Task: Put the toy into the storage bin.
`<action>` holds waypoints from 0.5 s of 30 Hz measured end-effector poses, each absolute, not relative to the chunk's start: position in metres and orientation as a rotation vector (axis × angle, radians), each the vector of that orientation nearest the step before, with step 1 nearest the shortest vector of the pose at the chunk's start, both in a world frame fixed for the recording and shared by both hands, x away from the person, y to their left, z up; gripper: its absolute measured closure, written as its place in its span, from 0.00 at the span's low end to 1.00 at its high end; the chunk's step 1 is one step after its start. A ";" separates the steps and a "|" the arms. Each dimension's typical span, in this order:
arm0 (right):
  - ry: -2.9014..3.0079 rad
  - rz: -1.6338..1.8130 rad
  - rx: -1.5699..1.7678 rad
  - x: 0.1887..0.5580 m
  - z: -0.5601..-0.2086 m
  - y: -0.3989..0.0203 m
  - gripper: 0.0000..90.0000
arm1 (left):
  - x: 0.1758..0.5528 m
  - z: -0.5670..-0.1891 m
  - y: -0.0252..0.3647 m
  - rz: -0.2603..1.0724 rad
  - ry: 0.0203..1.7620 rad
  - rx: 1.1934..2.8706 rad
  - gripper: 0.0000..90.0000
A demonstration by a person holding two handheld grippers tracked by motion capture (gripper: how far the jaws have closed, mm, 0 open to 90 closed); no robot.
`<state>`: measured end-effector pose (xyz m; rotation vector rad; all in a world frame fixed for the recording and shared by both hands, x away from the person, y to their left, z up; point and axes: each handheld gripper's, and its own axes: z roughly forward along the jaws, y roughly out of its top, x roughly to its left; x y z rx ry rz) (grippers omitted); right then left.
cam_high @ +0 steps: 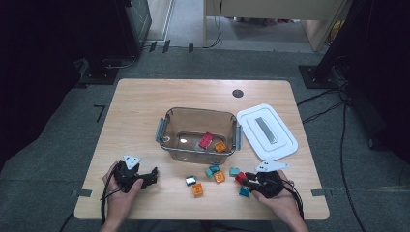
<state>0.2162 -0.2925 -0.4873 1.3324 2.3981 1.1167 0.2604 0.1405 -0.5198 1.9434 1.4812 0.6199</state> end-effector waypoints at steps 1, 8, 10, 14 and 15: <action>2.395 1.119 1.330 0.217 -0.486 -0.294 0.76 | 0.260 -0.520 0.141 0.620 1.481 1.943 0.01; 2.359 1.134 1.364 0.222 -0.476 -0.308 0.76 | 0.260 -0.520 0.140 0.619 1.482 1.943 0.01; 2.348 1.141 1.372 0.224 -0.473 -0.312 0.76 | 0.260 -0.520 0.140 0.619 1.482 1.943 0.01; 2.326 1.144 1.390 0.229 -0.466 -0.319 0.76 | 0.260 -0.520 0.141 0.620 1.481 1.943 0.01; 2.325 1.142 1.392 0.230 -0.465 -0.321 0.76 | 0.260 -0.520 0.140 0.619 1.481 1.943 0.01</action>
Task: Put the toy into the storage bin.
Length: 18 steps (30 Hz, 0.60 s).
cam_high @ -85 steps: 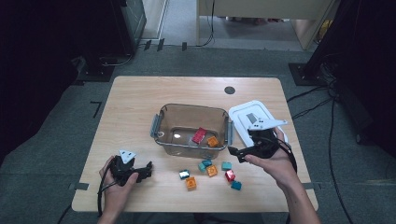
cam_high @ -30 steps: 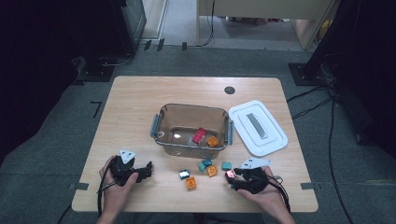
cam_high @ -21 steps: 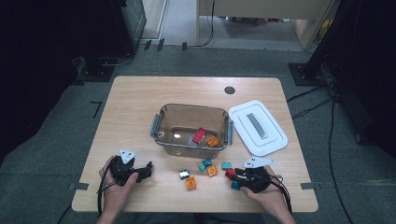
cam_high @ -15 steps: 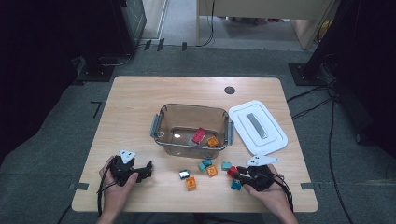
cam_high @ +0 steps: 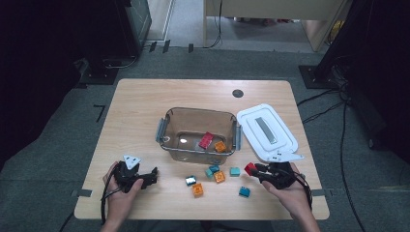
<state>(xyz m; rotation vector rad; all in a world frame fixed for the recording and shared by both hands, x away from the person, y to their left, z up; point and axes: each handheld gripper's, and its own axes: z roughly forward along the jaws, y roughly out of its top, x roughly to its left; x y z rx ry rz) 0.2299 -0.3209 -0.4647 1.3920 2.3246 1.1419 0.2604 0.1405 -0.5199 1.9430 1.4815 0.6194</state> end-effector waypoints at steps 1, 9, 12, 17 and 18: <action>2.321 1.138 1.394 0.231 -0.463 -0.322 0.76 | 0.260 -0.520 0.141 0.620 1.481 1.944 0.01; 2.291 1.135 1.388 0.239 -0.444 -0.332 0.76 | 0.260 -0.520 0.140 0.620 1.481 1.943 0.01; 2.281 1.131 1.380 0.241 -0.436 -0.334 0.76 | 0.260 -0.520 0.141 0.620 1.481 1.943 0.01; 2.266 1.132 1.369 0.247 -0.423 -0.336 0.76 | 0.260 -0.520 0.141 0.620 1.481 1.943 0.01; 2.265 1.134 1.371 0.248 -0.420 -0.336 0.76 | 0.260 -0.520 0.140 0.620 1.482 1.943 0.01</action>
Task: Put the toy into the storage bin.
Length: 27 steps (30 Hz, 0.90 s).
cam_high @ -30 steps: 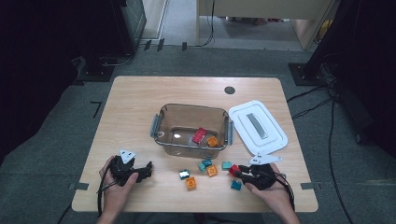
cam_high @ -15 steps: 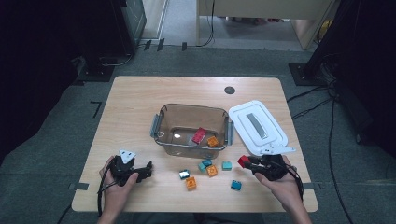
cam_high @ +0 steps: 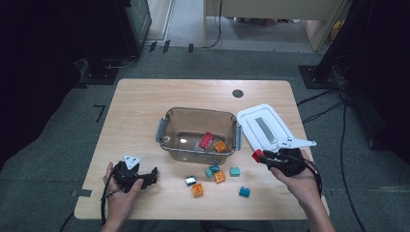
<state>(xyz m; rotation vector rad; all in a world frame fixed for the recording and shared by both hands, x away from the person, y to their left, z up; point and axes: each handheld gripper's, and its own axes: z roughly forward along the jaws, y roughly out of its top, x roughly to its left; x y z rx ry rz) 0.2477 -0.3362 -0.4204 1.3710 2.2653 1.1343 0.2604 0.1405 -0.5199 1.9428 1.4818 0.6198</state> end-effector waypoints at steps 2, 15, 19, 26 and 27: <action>2.263 1.139 1.367 0.250 -0.415 -0.337 0.76 | 0.260 -0.520 0.140 0.619 1.482 1.943 0.01; 2.261 1.150 1.333 0.268 -0.386 -0.333 0.76 | 0.260 -0.520 0.140 0.620 1.482 1.942 0.01; 2.260 1.150 1.307 0.272 -0.374 -0.330 0.76 | 0.260 -0.520 0.140 0.618 1.483 1.941 0.01; 2.262 1.179 1.263 0.279 -0.358 -0.319 0.76 | 0.260 -0.520 0.141 0.619 1.481 1.944 0.01; 2.269 1.184 1.248 0.281 -0.357 -0.315 0.76 | 0.260 -0.520 0.141 0.621 1.479 1.946 0.01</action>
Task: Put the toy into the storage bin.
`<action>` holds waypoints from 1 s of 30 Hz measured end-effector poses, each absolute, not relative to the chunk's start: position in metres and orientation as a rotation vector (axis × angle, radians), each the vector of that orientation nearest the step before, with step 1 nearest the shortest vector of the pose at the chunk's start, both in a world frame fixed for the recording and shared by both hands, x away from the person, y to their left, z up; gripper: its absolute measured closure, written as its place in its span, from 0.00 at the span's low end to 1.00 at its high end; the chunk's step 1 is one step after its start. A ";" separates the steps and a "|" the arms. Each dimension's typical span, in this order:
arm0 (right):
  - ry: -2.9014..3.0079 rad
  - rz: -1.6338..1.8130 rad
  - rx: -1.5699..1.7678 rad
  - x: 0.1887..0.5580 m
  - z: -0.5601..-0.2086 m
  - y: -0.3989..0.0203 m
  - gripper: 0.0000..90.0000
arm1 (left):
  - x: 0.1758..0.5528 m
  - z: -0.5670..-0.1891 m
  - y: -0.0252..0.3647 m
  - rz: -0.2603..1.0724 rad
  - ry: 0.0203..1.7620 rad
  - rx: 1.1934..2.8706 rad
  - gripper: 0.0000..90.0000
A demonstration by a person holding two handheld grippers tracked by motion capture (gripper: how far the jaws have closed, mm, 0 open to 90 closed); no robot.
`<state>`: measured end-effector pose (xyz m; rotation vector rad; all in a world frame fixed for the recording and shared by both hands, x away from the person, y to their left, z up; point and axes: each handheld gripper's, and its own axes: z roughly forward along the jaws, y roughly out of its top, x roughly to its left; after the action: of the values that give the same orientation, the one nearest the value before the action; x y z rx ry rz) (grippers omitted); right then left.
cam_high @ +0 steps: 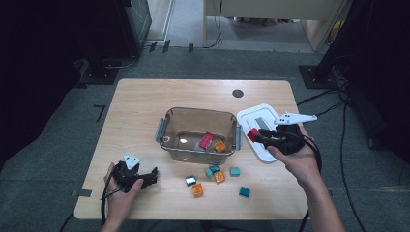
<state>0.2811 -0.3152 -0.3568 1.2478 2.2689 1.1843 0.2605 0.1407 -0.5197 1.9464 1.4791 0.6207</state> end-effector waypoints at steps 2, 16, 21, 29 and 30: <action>2.278 1.184 1.238 0.283 -0.355 -0.309 0.76 | 0.260 -0.520 0.141 0.620 1.480 1.945 0.01; 2.368 1.183 1.149 0.307 -0.358 -0.257 0.76 | 0.260 -0.520 0.141 0.620 1.481 1.944 0.01; 2.400 1.165 1.138 0.314 -0.365 -0.241 0.76 | 0.261 -0.520 0.141 0.622 1.480 1.942 0.01; 2.442 1.130 1.137 0.324 -0.376 -0.224 0.75 | 0.260 -0.520 0.141 0.622 1.480 1.943 0.01; 2.449 1.137 1.134 0.325 -0.377 -0.223 0.73 | 0.260 -0.520 0.141 0.622 1.480 1.942 0.01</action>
<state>0.3247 -0.2225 -0.3770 1.1336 2.4490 1.1371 0.2605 0.1405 -0.5200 1.9421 1.4804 0.6220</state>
